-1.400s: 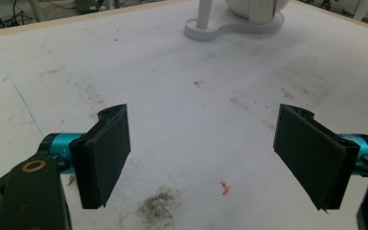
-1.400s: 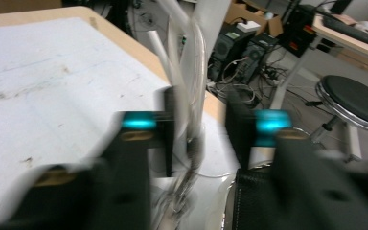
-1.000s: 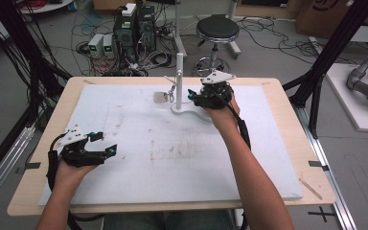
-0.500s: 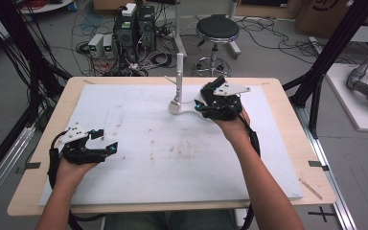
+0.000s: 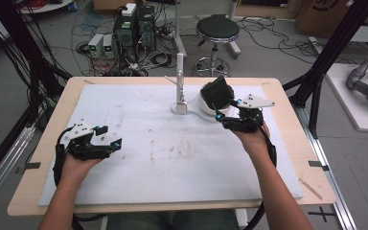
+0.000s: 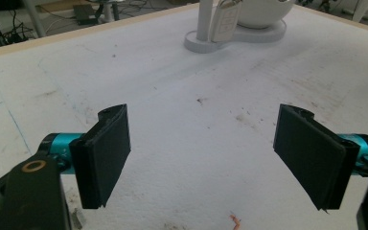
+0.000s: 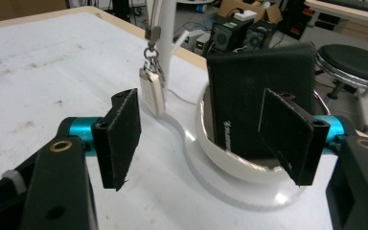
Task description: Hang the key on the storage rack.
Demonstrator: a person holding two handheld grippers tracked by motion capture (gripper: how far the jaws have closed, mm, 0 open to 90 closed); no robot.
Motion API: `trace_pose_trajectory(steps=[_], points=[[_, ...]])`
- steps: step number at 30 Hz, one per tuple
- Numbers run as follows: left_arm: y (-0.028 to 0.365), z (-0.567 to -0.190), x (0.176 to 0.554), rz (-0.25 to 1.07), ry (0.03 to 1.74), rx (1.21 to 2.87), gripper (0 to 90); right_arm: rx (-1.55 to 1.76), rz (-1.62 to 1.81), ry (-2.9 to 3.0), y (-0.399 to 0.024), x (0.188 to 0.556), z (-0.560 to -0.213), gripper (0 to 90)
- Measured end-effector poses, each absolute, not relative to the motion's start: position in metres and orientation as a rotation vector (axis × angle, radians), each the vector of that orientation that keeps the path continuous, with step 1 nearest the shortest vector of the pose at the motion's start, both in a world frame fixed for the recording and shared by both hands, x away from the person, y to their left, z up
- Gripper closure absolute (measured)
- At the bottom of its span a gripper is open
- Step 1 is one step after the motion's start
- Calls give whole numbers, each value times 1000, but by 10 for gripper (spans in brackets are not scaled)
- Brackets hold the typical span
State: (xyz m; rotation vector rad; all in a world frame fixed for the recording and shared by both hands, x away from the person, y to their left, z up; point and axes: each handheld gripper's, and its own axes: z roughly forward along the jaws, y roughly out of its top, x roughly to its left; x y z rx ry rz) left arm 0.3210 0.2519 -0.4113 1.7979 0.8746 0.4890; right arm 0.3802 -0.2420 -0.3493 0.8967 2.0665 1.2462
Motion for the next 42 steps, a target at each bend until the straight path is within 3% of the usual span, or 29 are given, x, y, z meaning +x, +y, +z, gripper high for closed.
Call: trace_pose_trajectory(steps=[22,42], points=[[252,-409,320,483,849,1786,203,955,1285,2076,-273,349,-395,215],[252,-409,320,489,847,1789,204,1034,1240,2105,-283,342,-426,204]])
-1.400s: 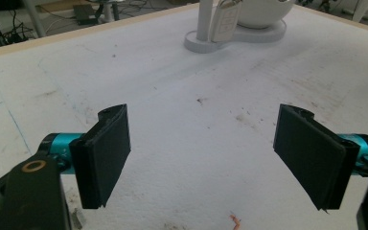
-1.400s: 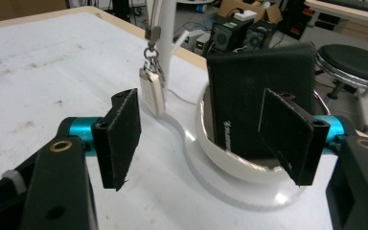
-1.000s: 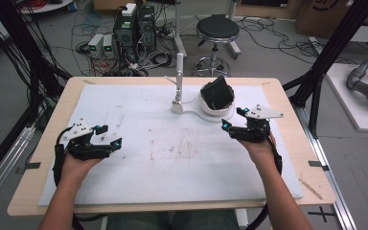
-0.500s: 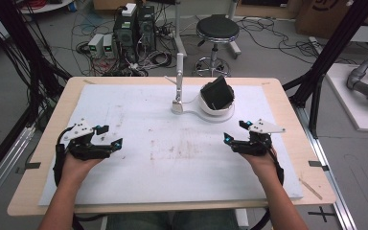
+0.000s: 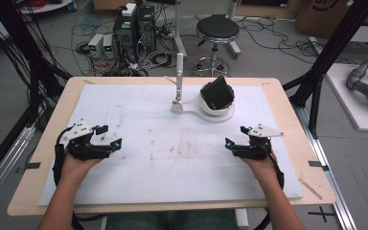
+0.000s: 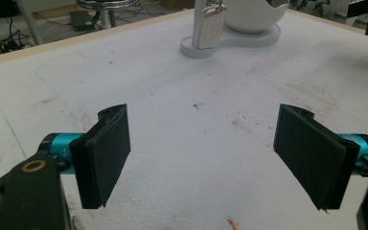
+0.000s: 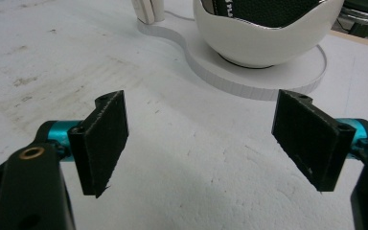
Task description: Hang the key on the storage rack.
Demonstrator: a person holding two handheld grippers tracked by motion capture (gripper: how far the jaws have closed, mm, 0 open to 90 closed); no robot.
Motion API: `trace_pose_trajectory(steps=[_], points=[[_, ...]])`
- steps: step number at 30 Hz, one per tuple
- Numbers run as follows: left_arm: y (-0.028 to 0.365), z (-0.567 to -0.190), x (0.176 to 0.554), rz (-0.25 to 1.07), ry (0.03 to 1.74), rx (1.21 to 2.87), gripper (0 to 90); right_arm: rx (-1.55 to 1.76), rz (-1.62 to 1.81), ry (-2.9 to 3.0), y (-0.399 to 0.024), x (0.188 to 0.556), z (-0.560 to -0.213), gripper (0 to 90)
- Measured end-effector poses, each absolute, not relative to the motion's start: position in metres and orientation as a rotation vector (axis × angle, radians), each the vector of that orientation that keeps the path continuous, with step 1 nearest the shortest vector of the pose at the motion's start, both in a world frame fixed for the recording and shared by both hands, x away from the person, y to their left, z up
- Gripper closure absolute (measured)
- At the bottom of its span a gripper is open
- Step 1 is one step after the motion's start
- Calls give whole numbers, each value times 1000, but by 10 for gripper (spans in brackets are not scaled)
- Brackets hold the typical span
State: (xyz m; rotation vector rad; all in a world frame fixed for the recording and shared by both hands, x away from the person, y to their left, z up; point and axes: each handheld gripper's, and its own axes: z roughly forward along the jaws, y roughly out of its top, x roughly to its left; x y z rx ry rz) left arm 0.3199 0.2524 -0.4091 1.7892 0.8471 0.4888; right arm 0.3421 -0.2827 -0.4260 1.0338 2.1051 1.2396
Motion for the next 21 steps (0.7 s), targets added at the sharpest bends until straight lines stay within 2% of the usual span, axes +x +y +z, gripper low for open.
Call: trace_pose_trajectory(steps=[21], points=[[253,-409,320,492,854,1792,204,1046,1230,2112,-281,343,-427,203]])
